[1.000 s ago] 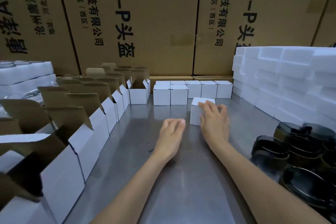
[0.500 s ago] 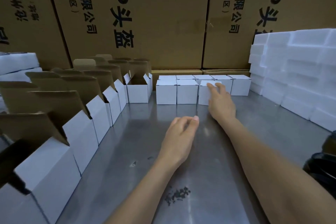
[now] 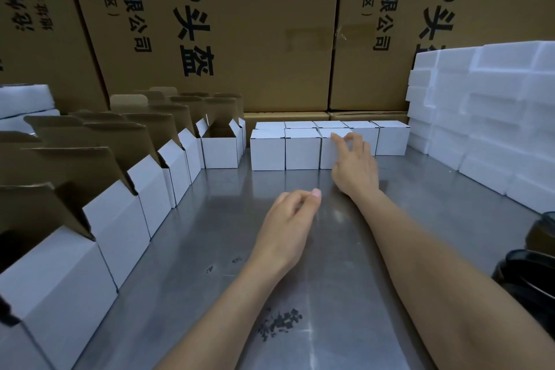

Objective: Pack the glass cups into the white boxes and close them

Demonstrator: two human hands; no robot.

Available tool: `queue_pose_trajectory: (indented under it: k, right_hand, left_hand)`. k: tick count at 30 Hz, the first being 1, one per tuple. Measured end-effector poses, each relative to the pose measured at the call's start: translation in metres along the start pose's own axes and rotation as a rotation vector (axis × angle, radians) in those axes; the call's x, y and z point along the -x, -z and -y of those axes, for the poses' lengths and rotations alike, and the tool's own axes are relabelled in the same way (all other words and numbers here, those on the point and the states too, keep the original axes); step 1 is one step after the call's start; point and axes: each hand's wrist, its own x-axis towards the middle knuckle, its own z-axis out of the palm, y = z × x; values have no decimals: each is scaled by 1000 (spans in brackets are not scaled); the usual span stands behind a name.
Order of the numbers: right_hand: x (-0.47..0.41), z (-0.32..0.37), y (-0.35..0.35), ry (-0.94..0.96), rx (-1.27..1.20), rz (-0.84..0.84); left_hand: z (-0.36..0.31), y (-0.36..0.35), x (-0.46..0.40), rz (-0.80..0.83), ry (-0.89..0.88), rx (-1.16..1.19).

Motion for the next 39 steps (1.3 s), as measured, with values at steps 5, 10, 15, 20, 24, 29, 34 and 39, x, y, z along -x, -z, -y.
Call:
queue_pose_trajectory:
  k: [5,10,15,20,24,29,34,39]
  right_hand:
    - [1,-1,0,-7,13,13]
    - [11,4,9,-36,67,-37]
    - [49,16,30,-67,158,30]
    - [69,15,80,-217,265,259]
    - [68,-11,140,-542,354,406]
    - [92,-45,185,-747,481,479]
    - [108,-43,203,-742,459,501]
    - [124,-19,202,-581,360,503]
  left_hand:
    - [1,0,-1,-5,-1,14]
    - [2,0,-2,-18,-6,11]
    - [-3,3,1,-19,-1,7]
    - [-16,11,15,-80,76,140]
    - [-25,13,39,-111,92,164]
    - [-29,21,83,-107,49,140]
    - [-32,30,109,-105,46,147]
    - [-39,33,116,-120,51,127]
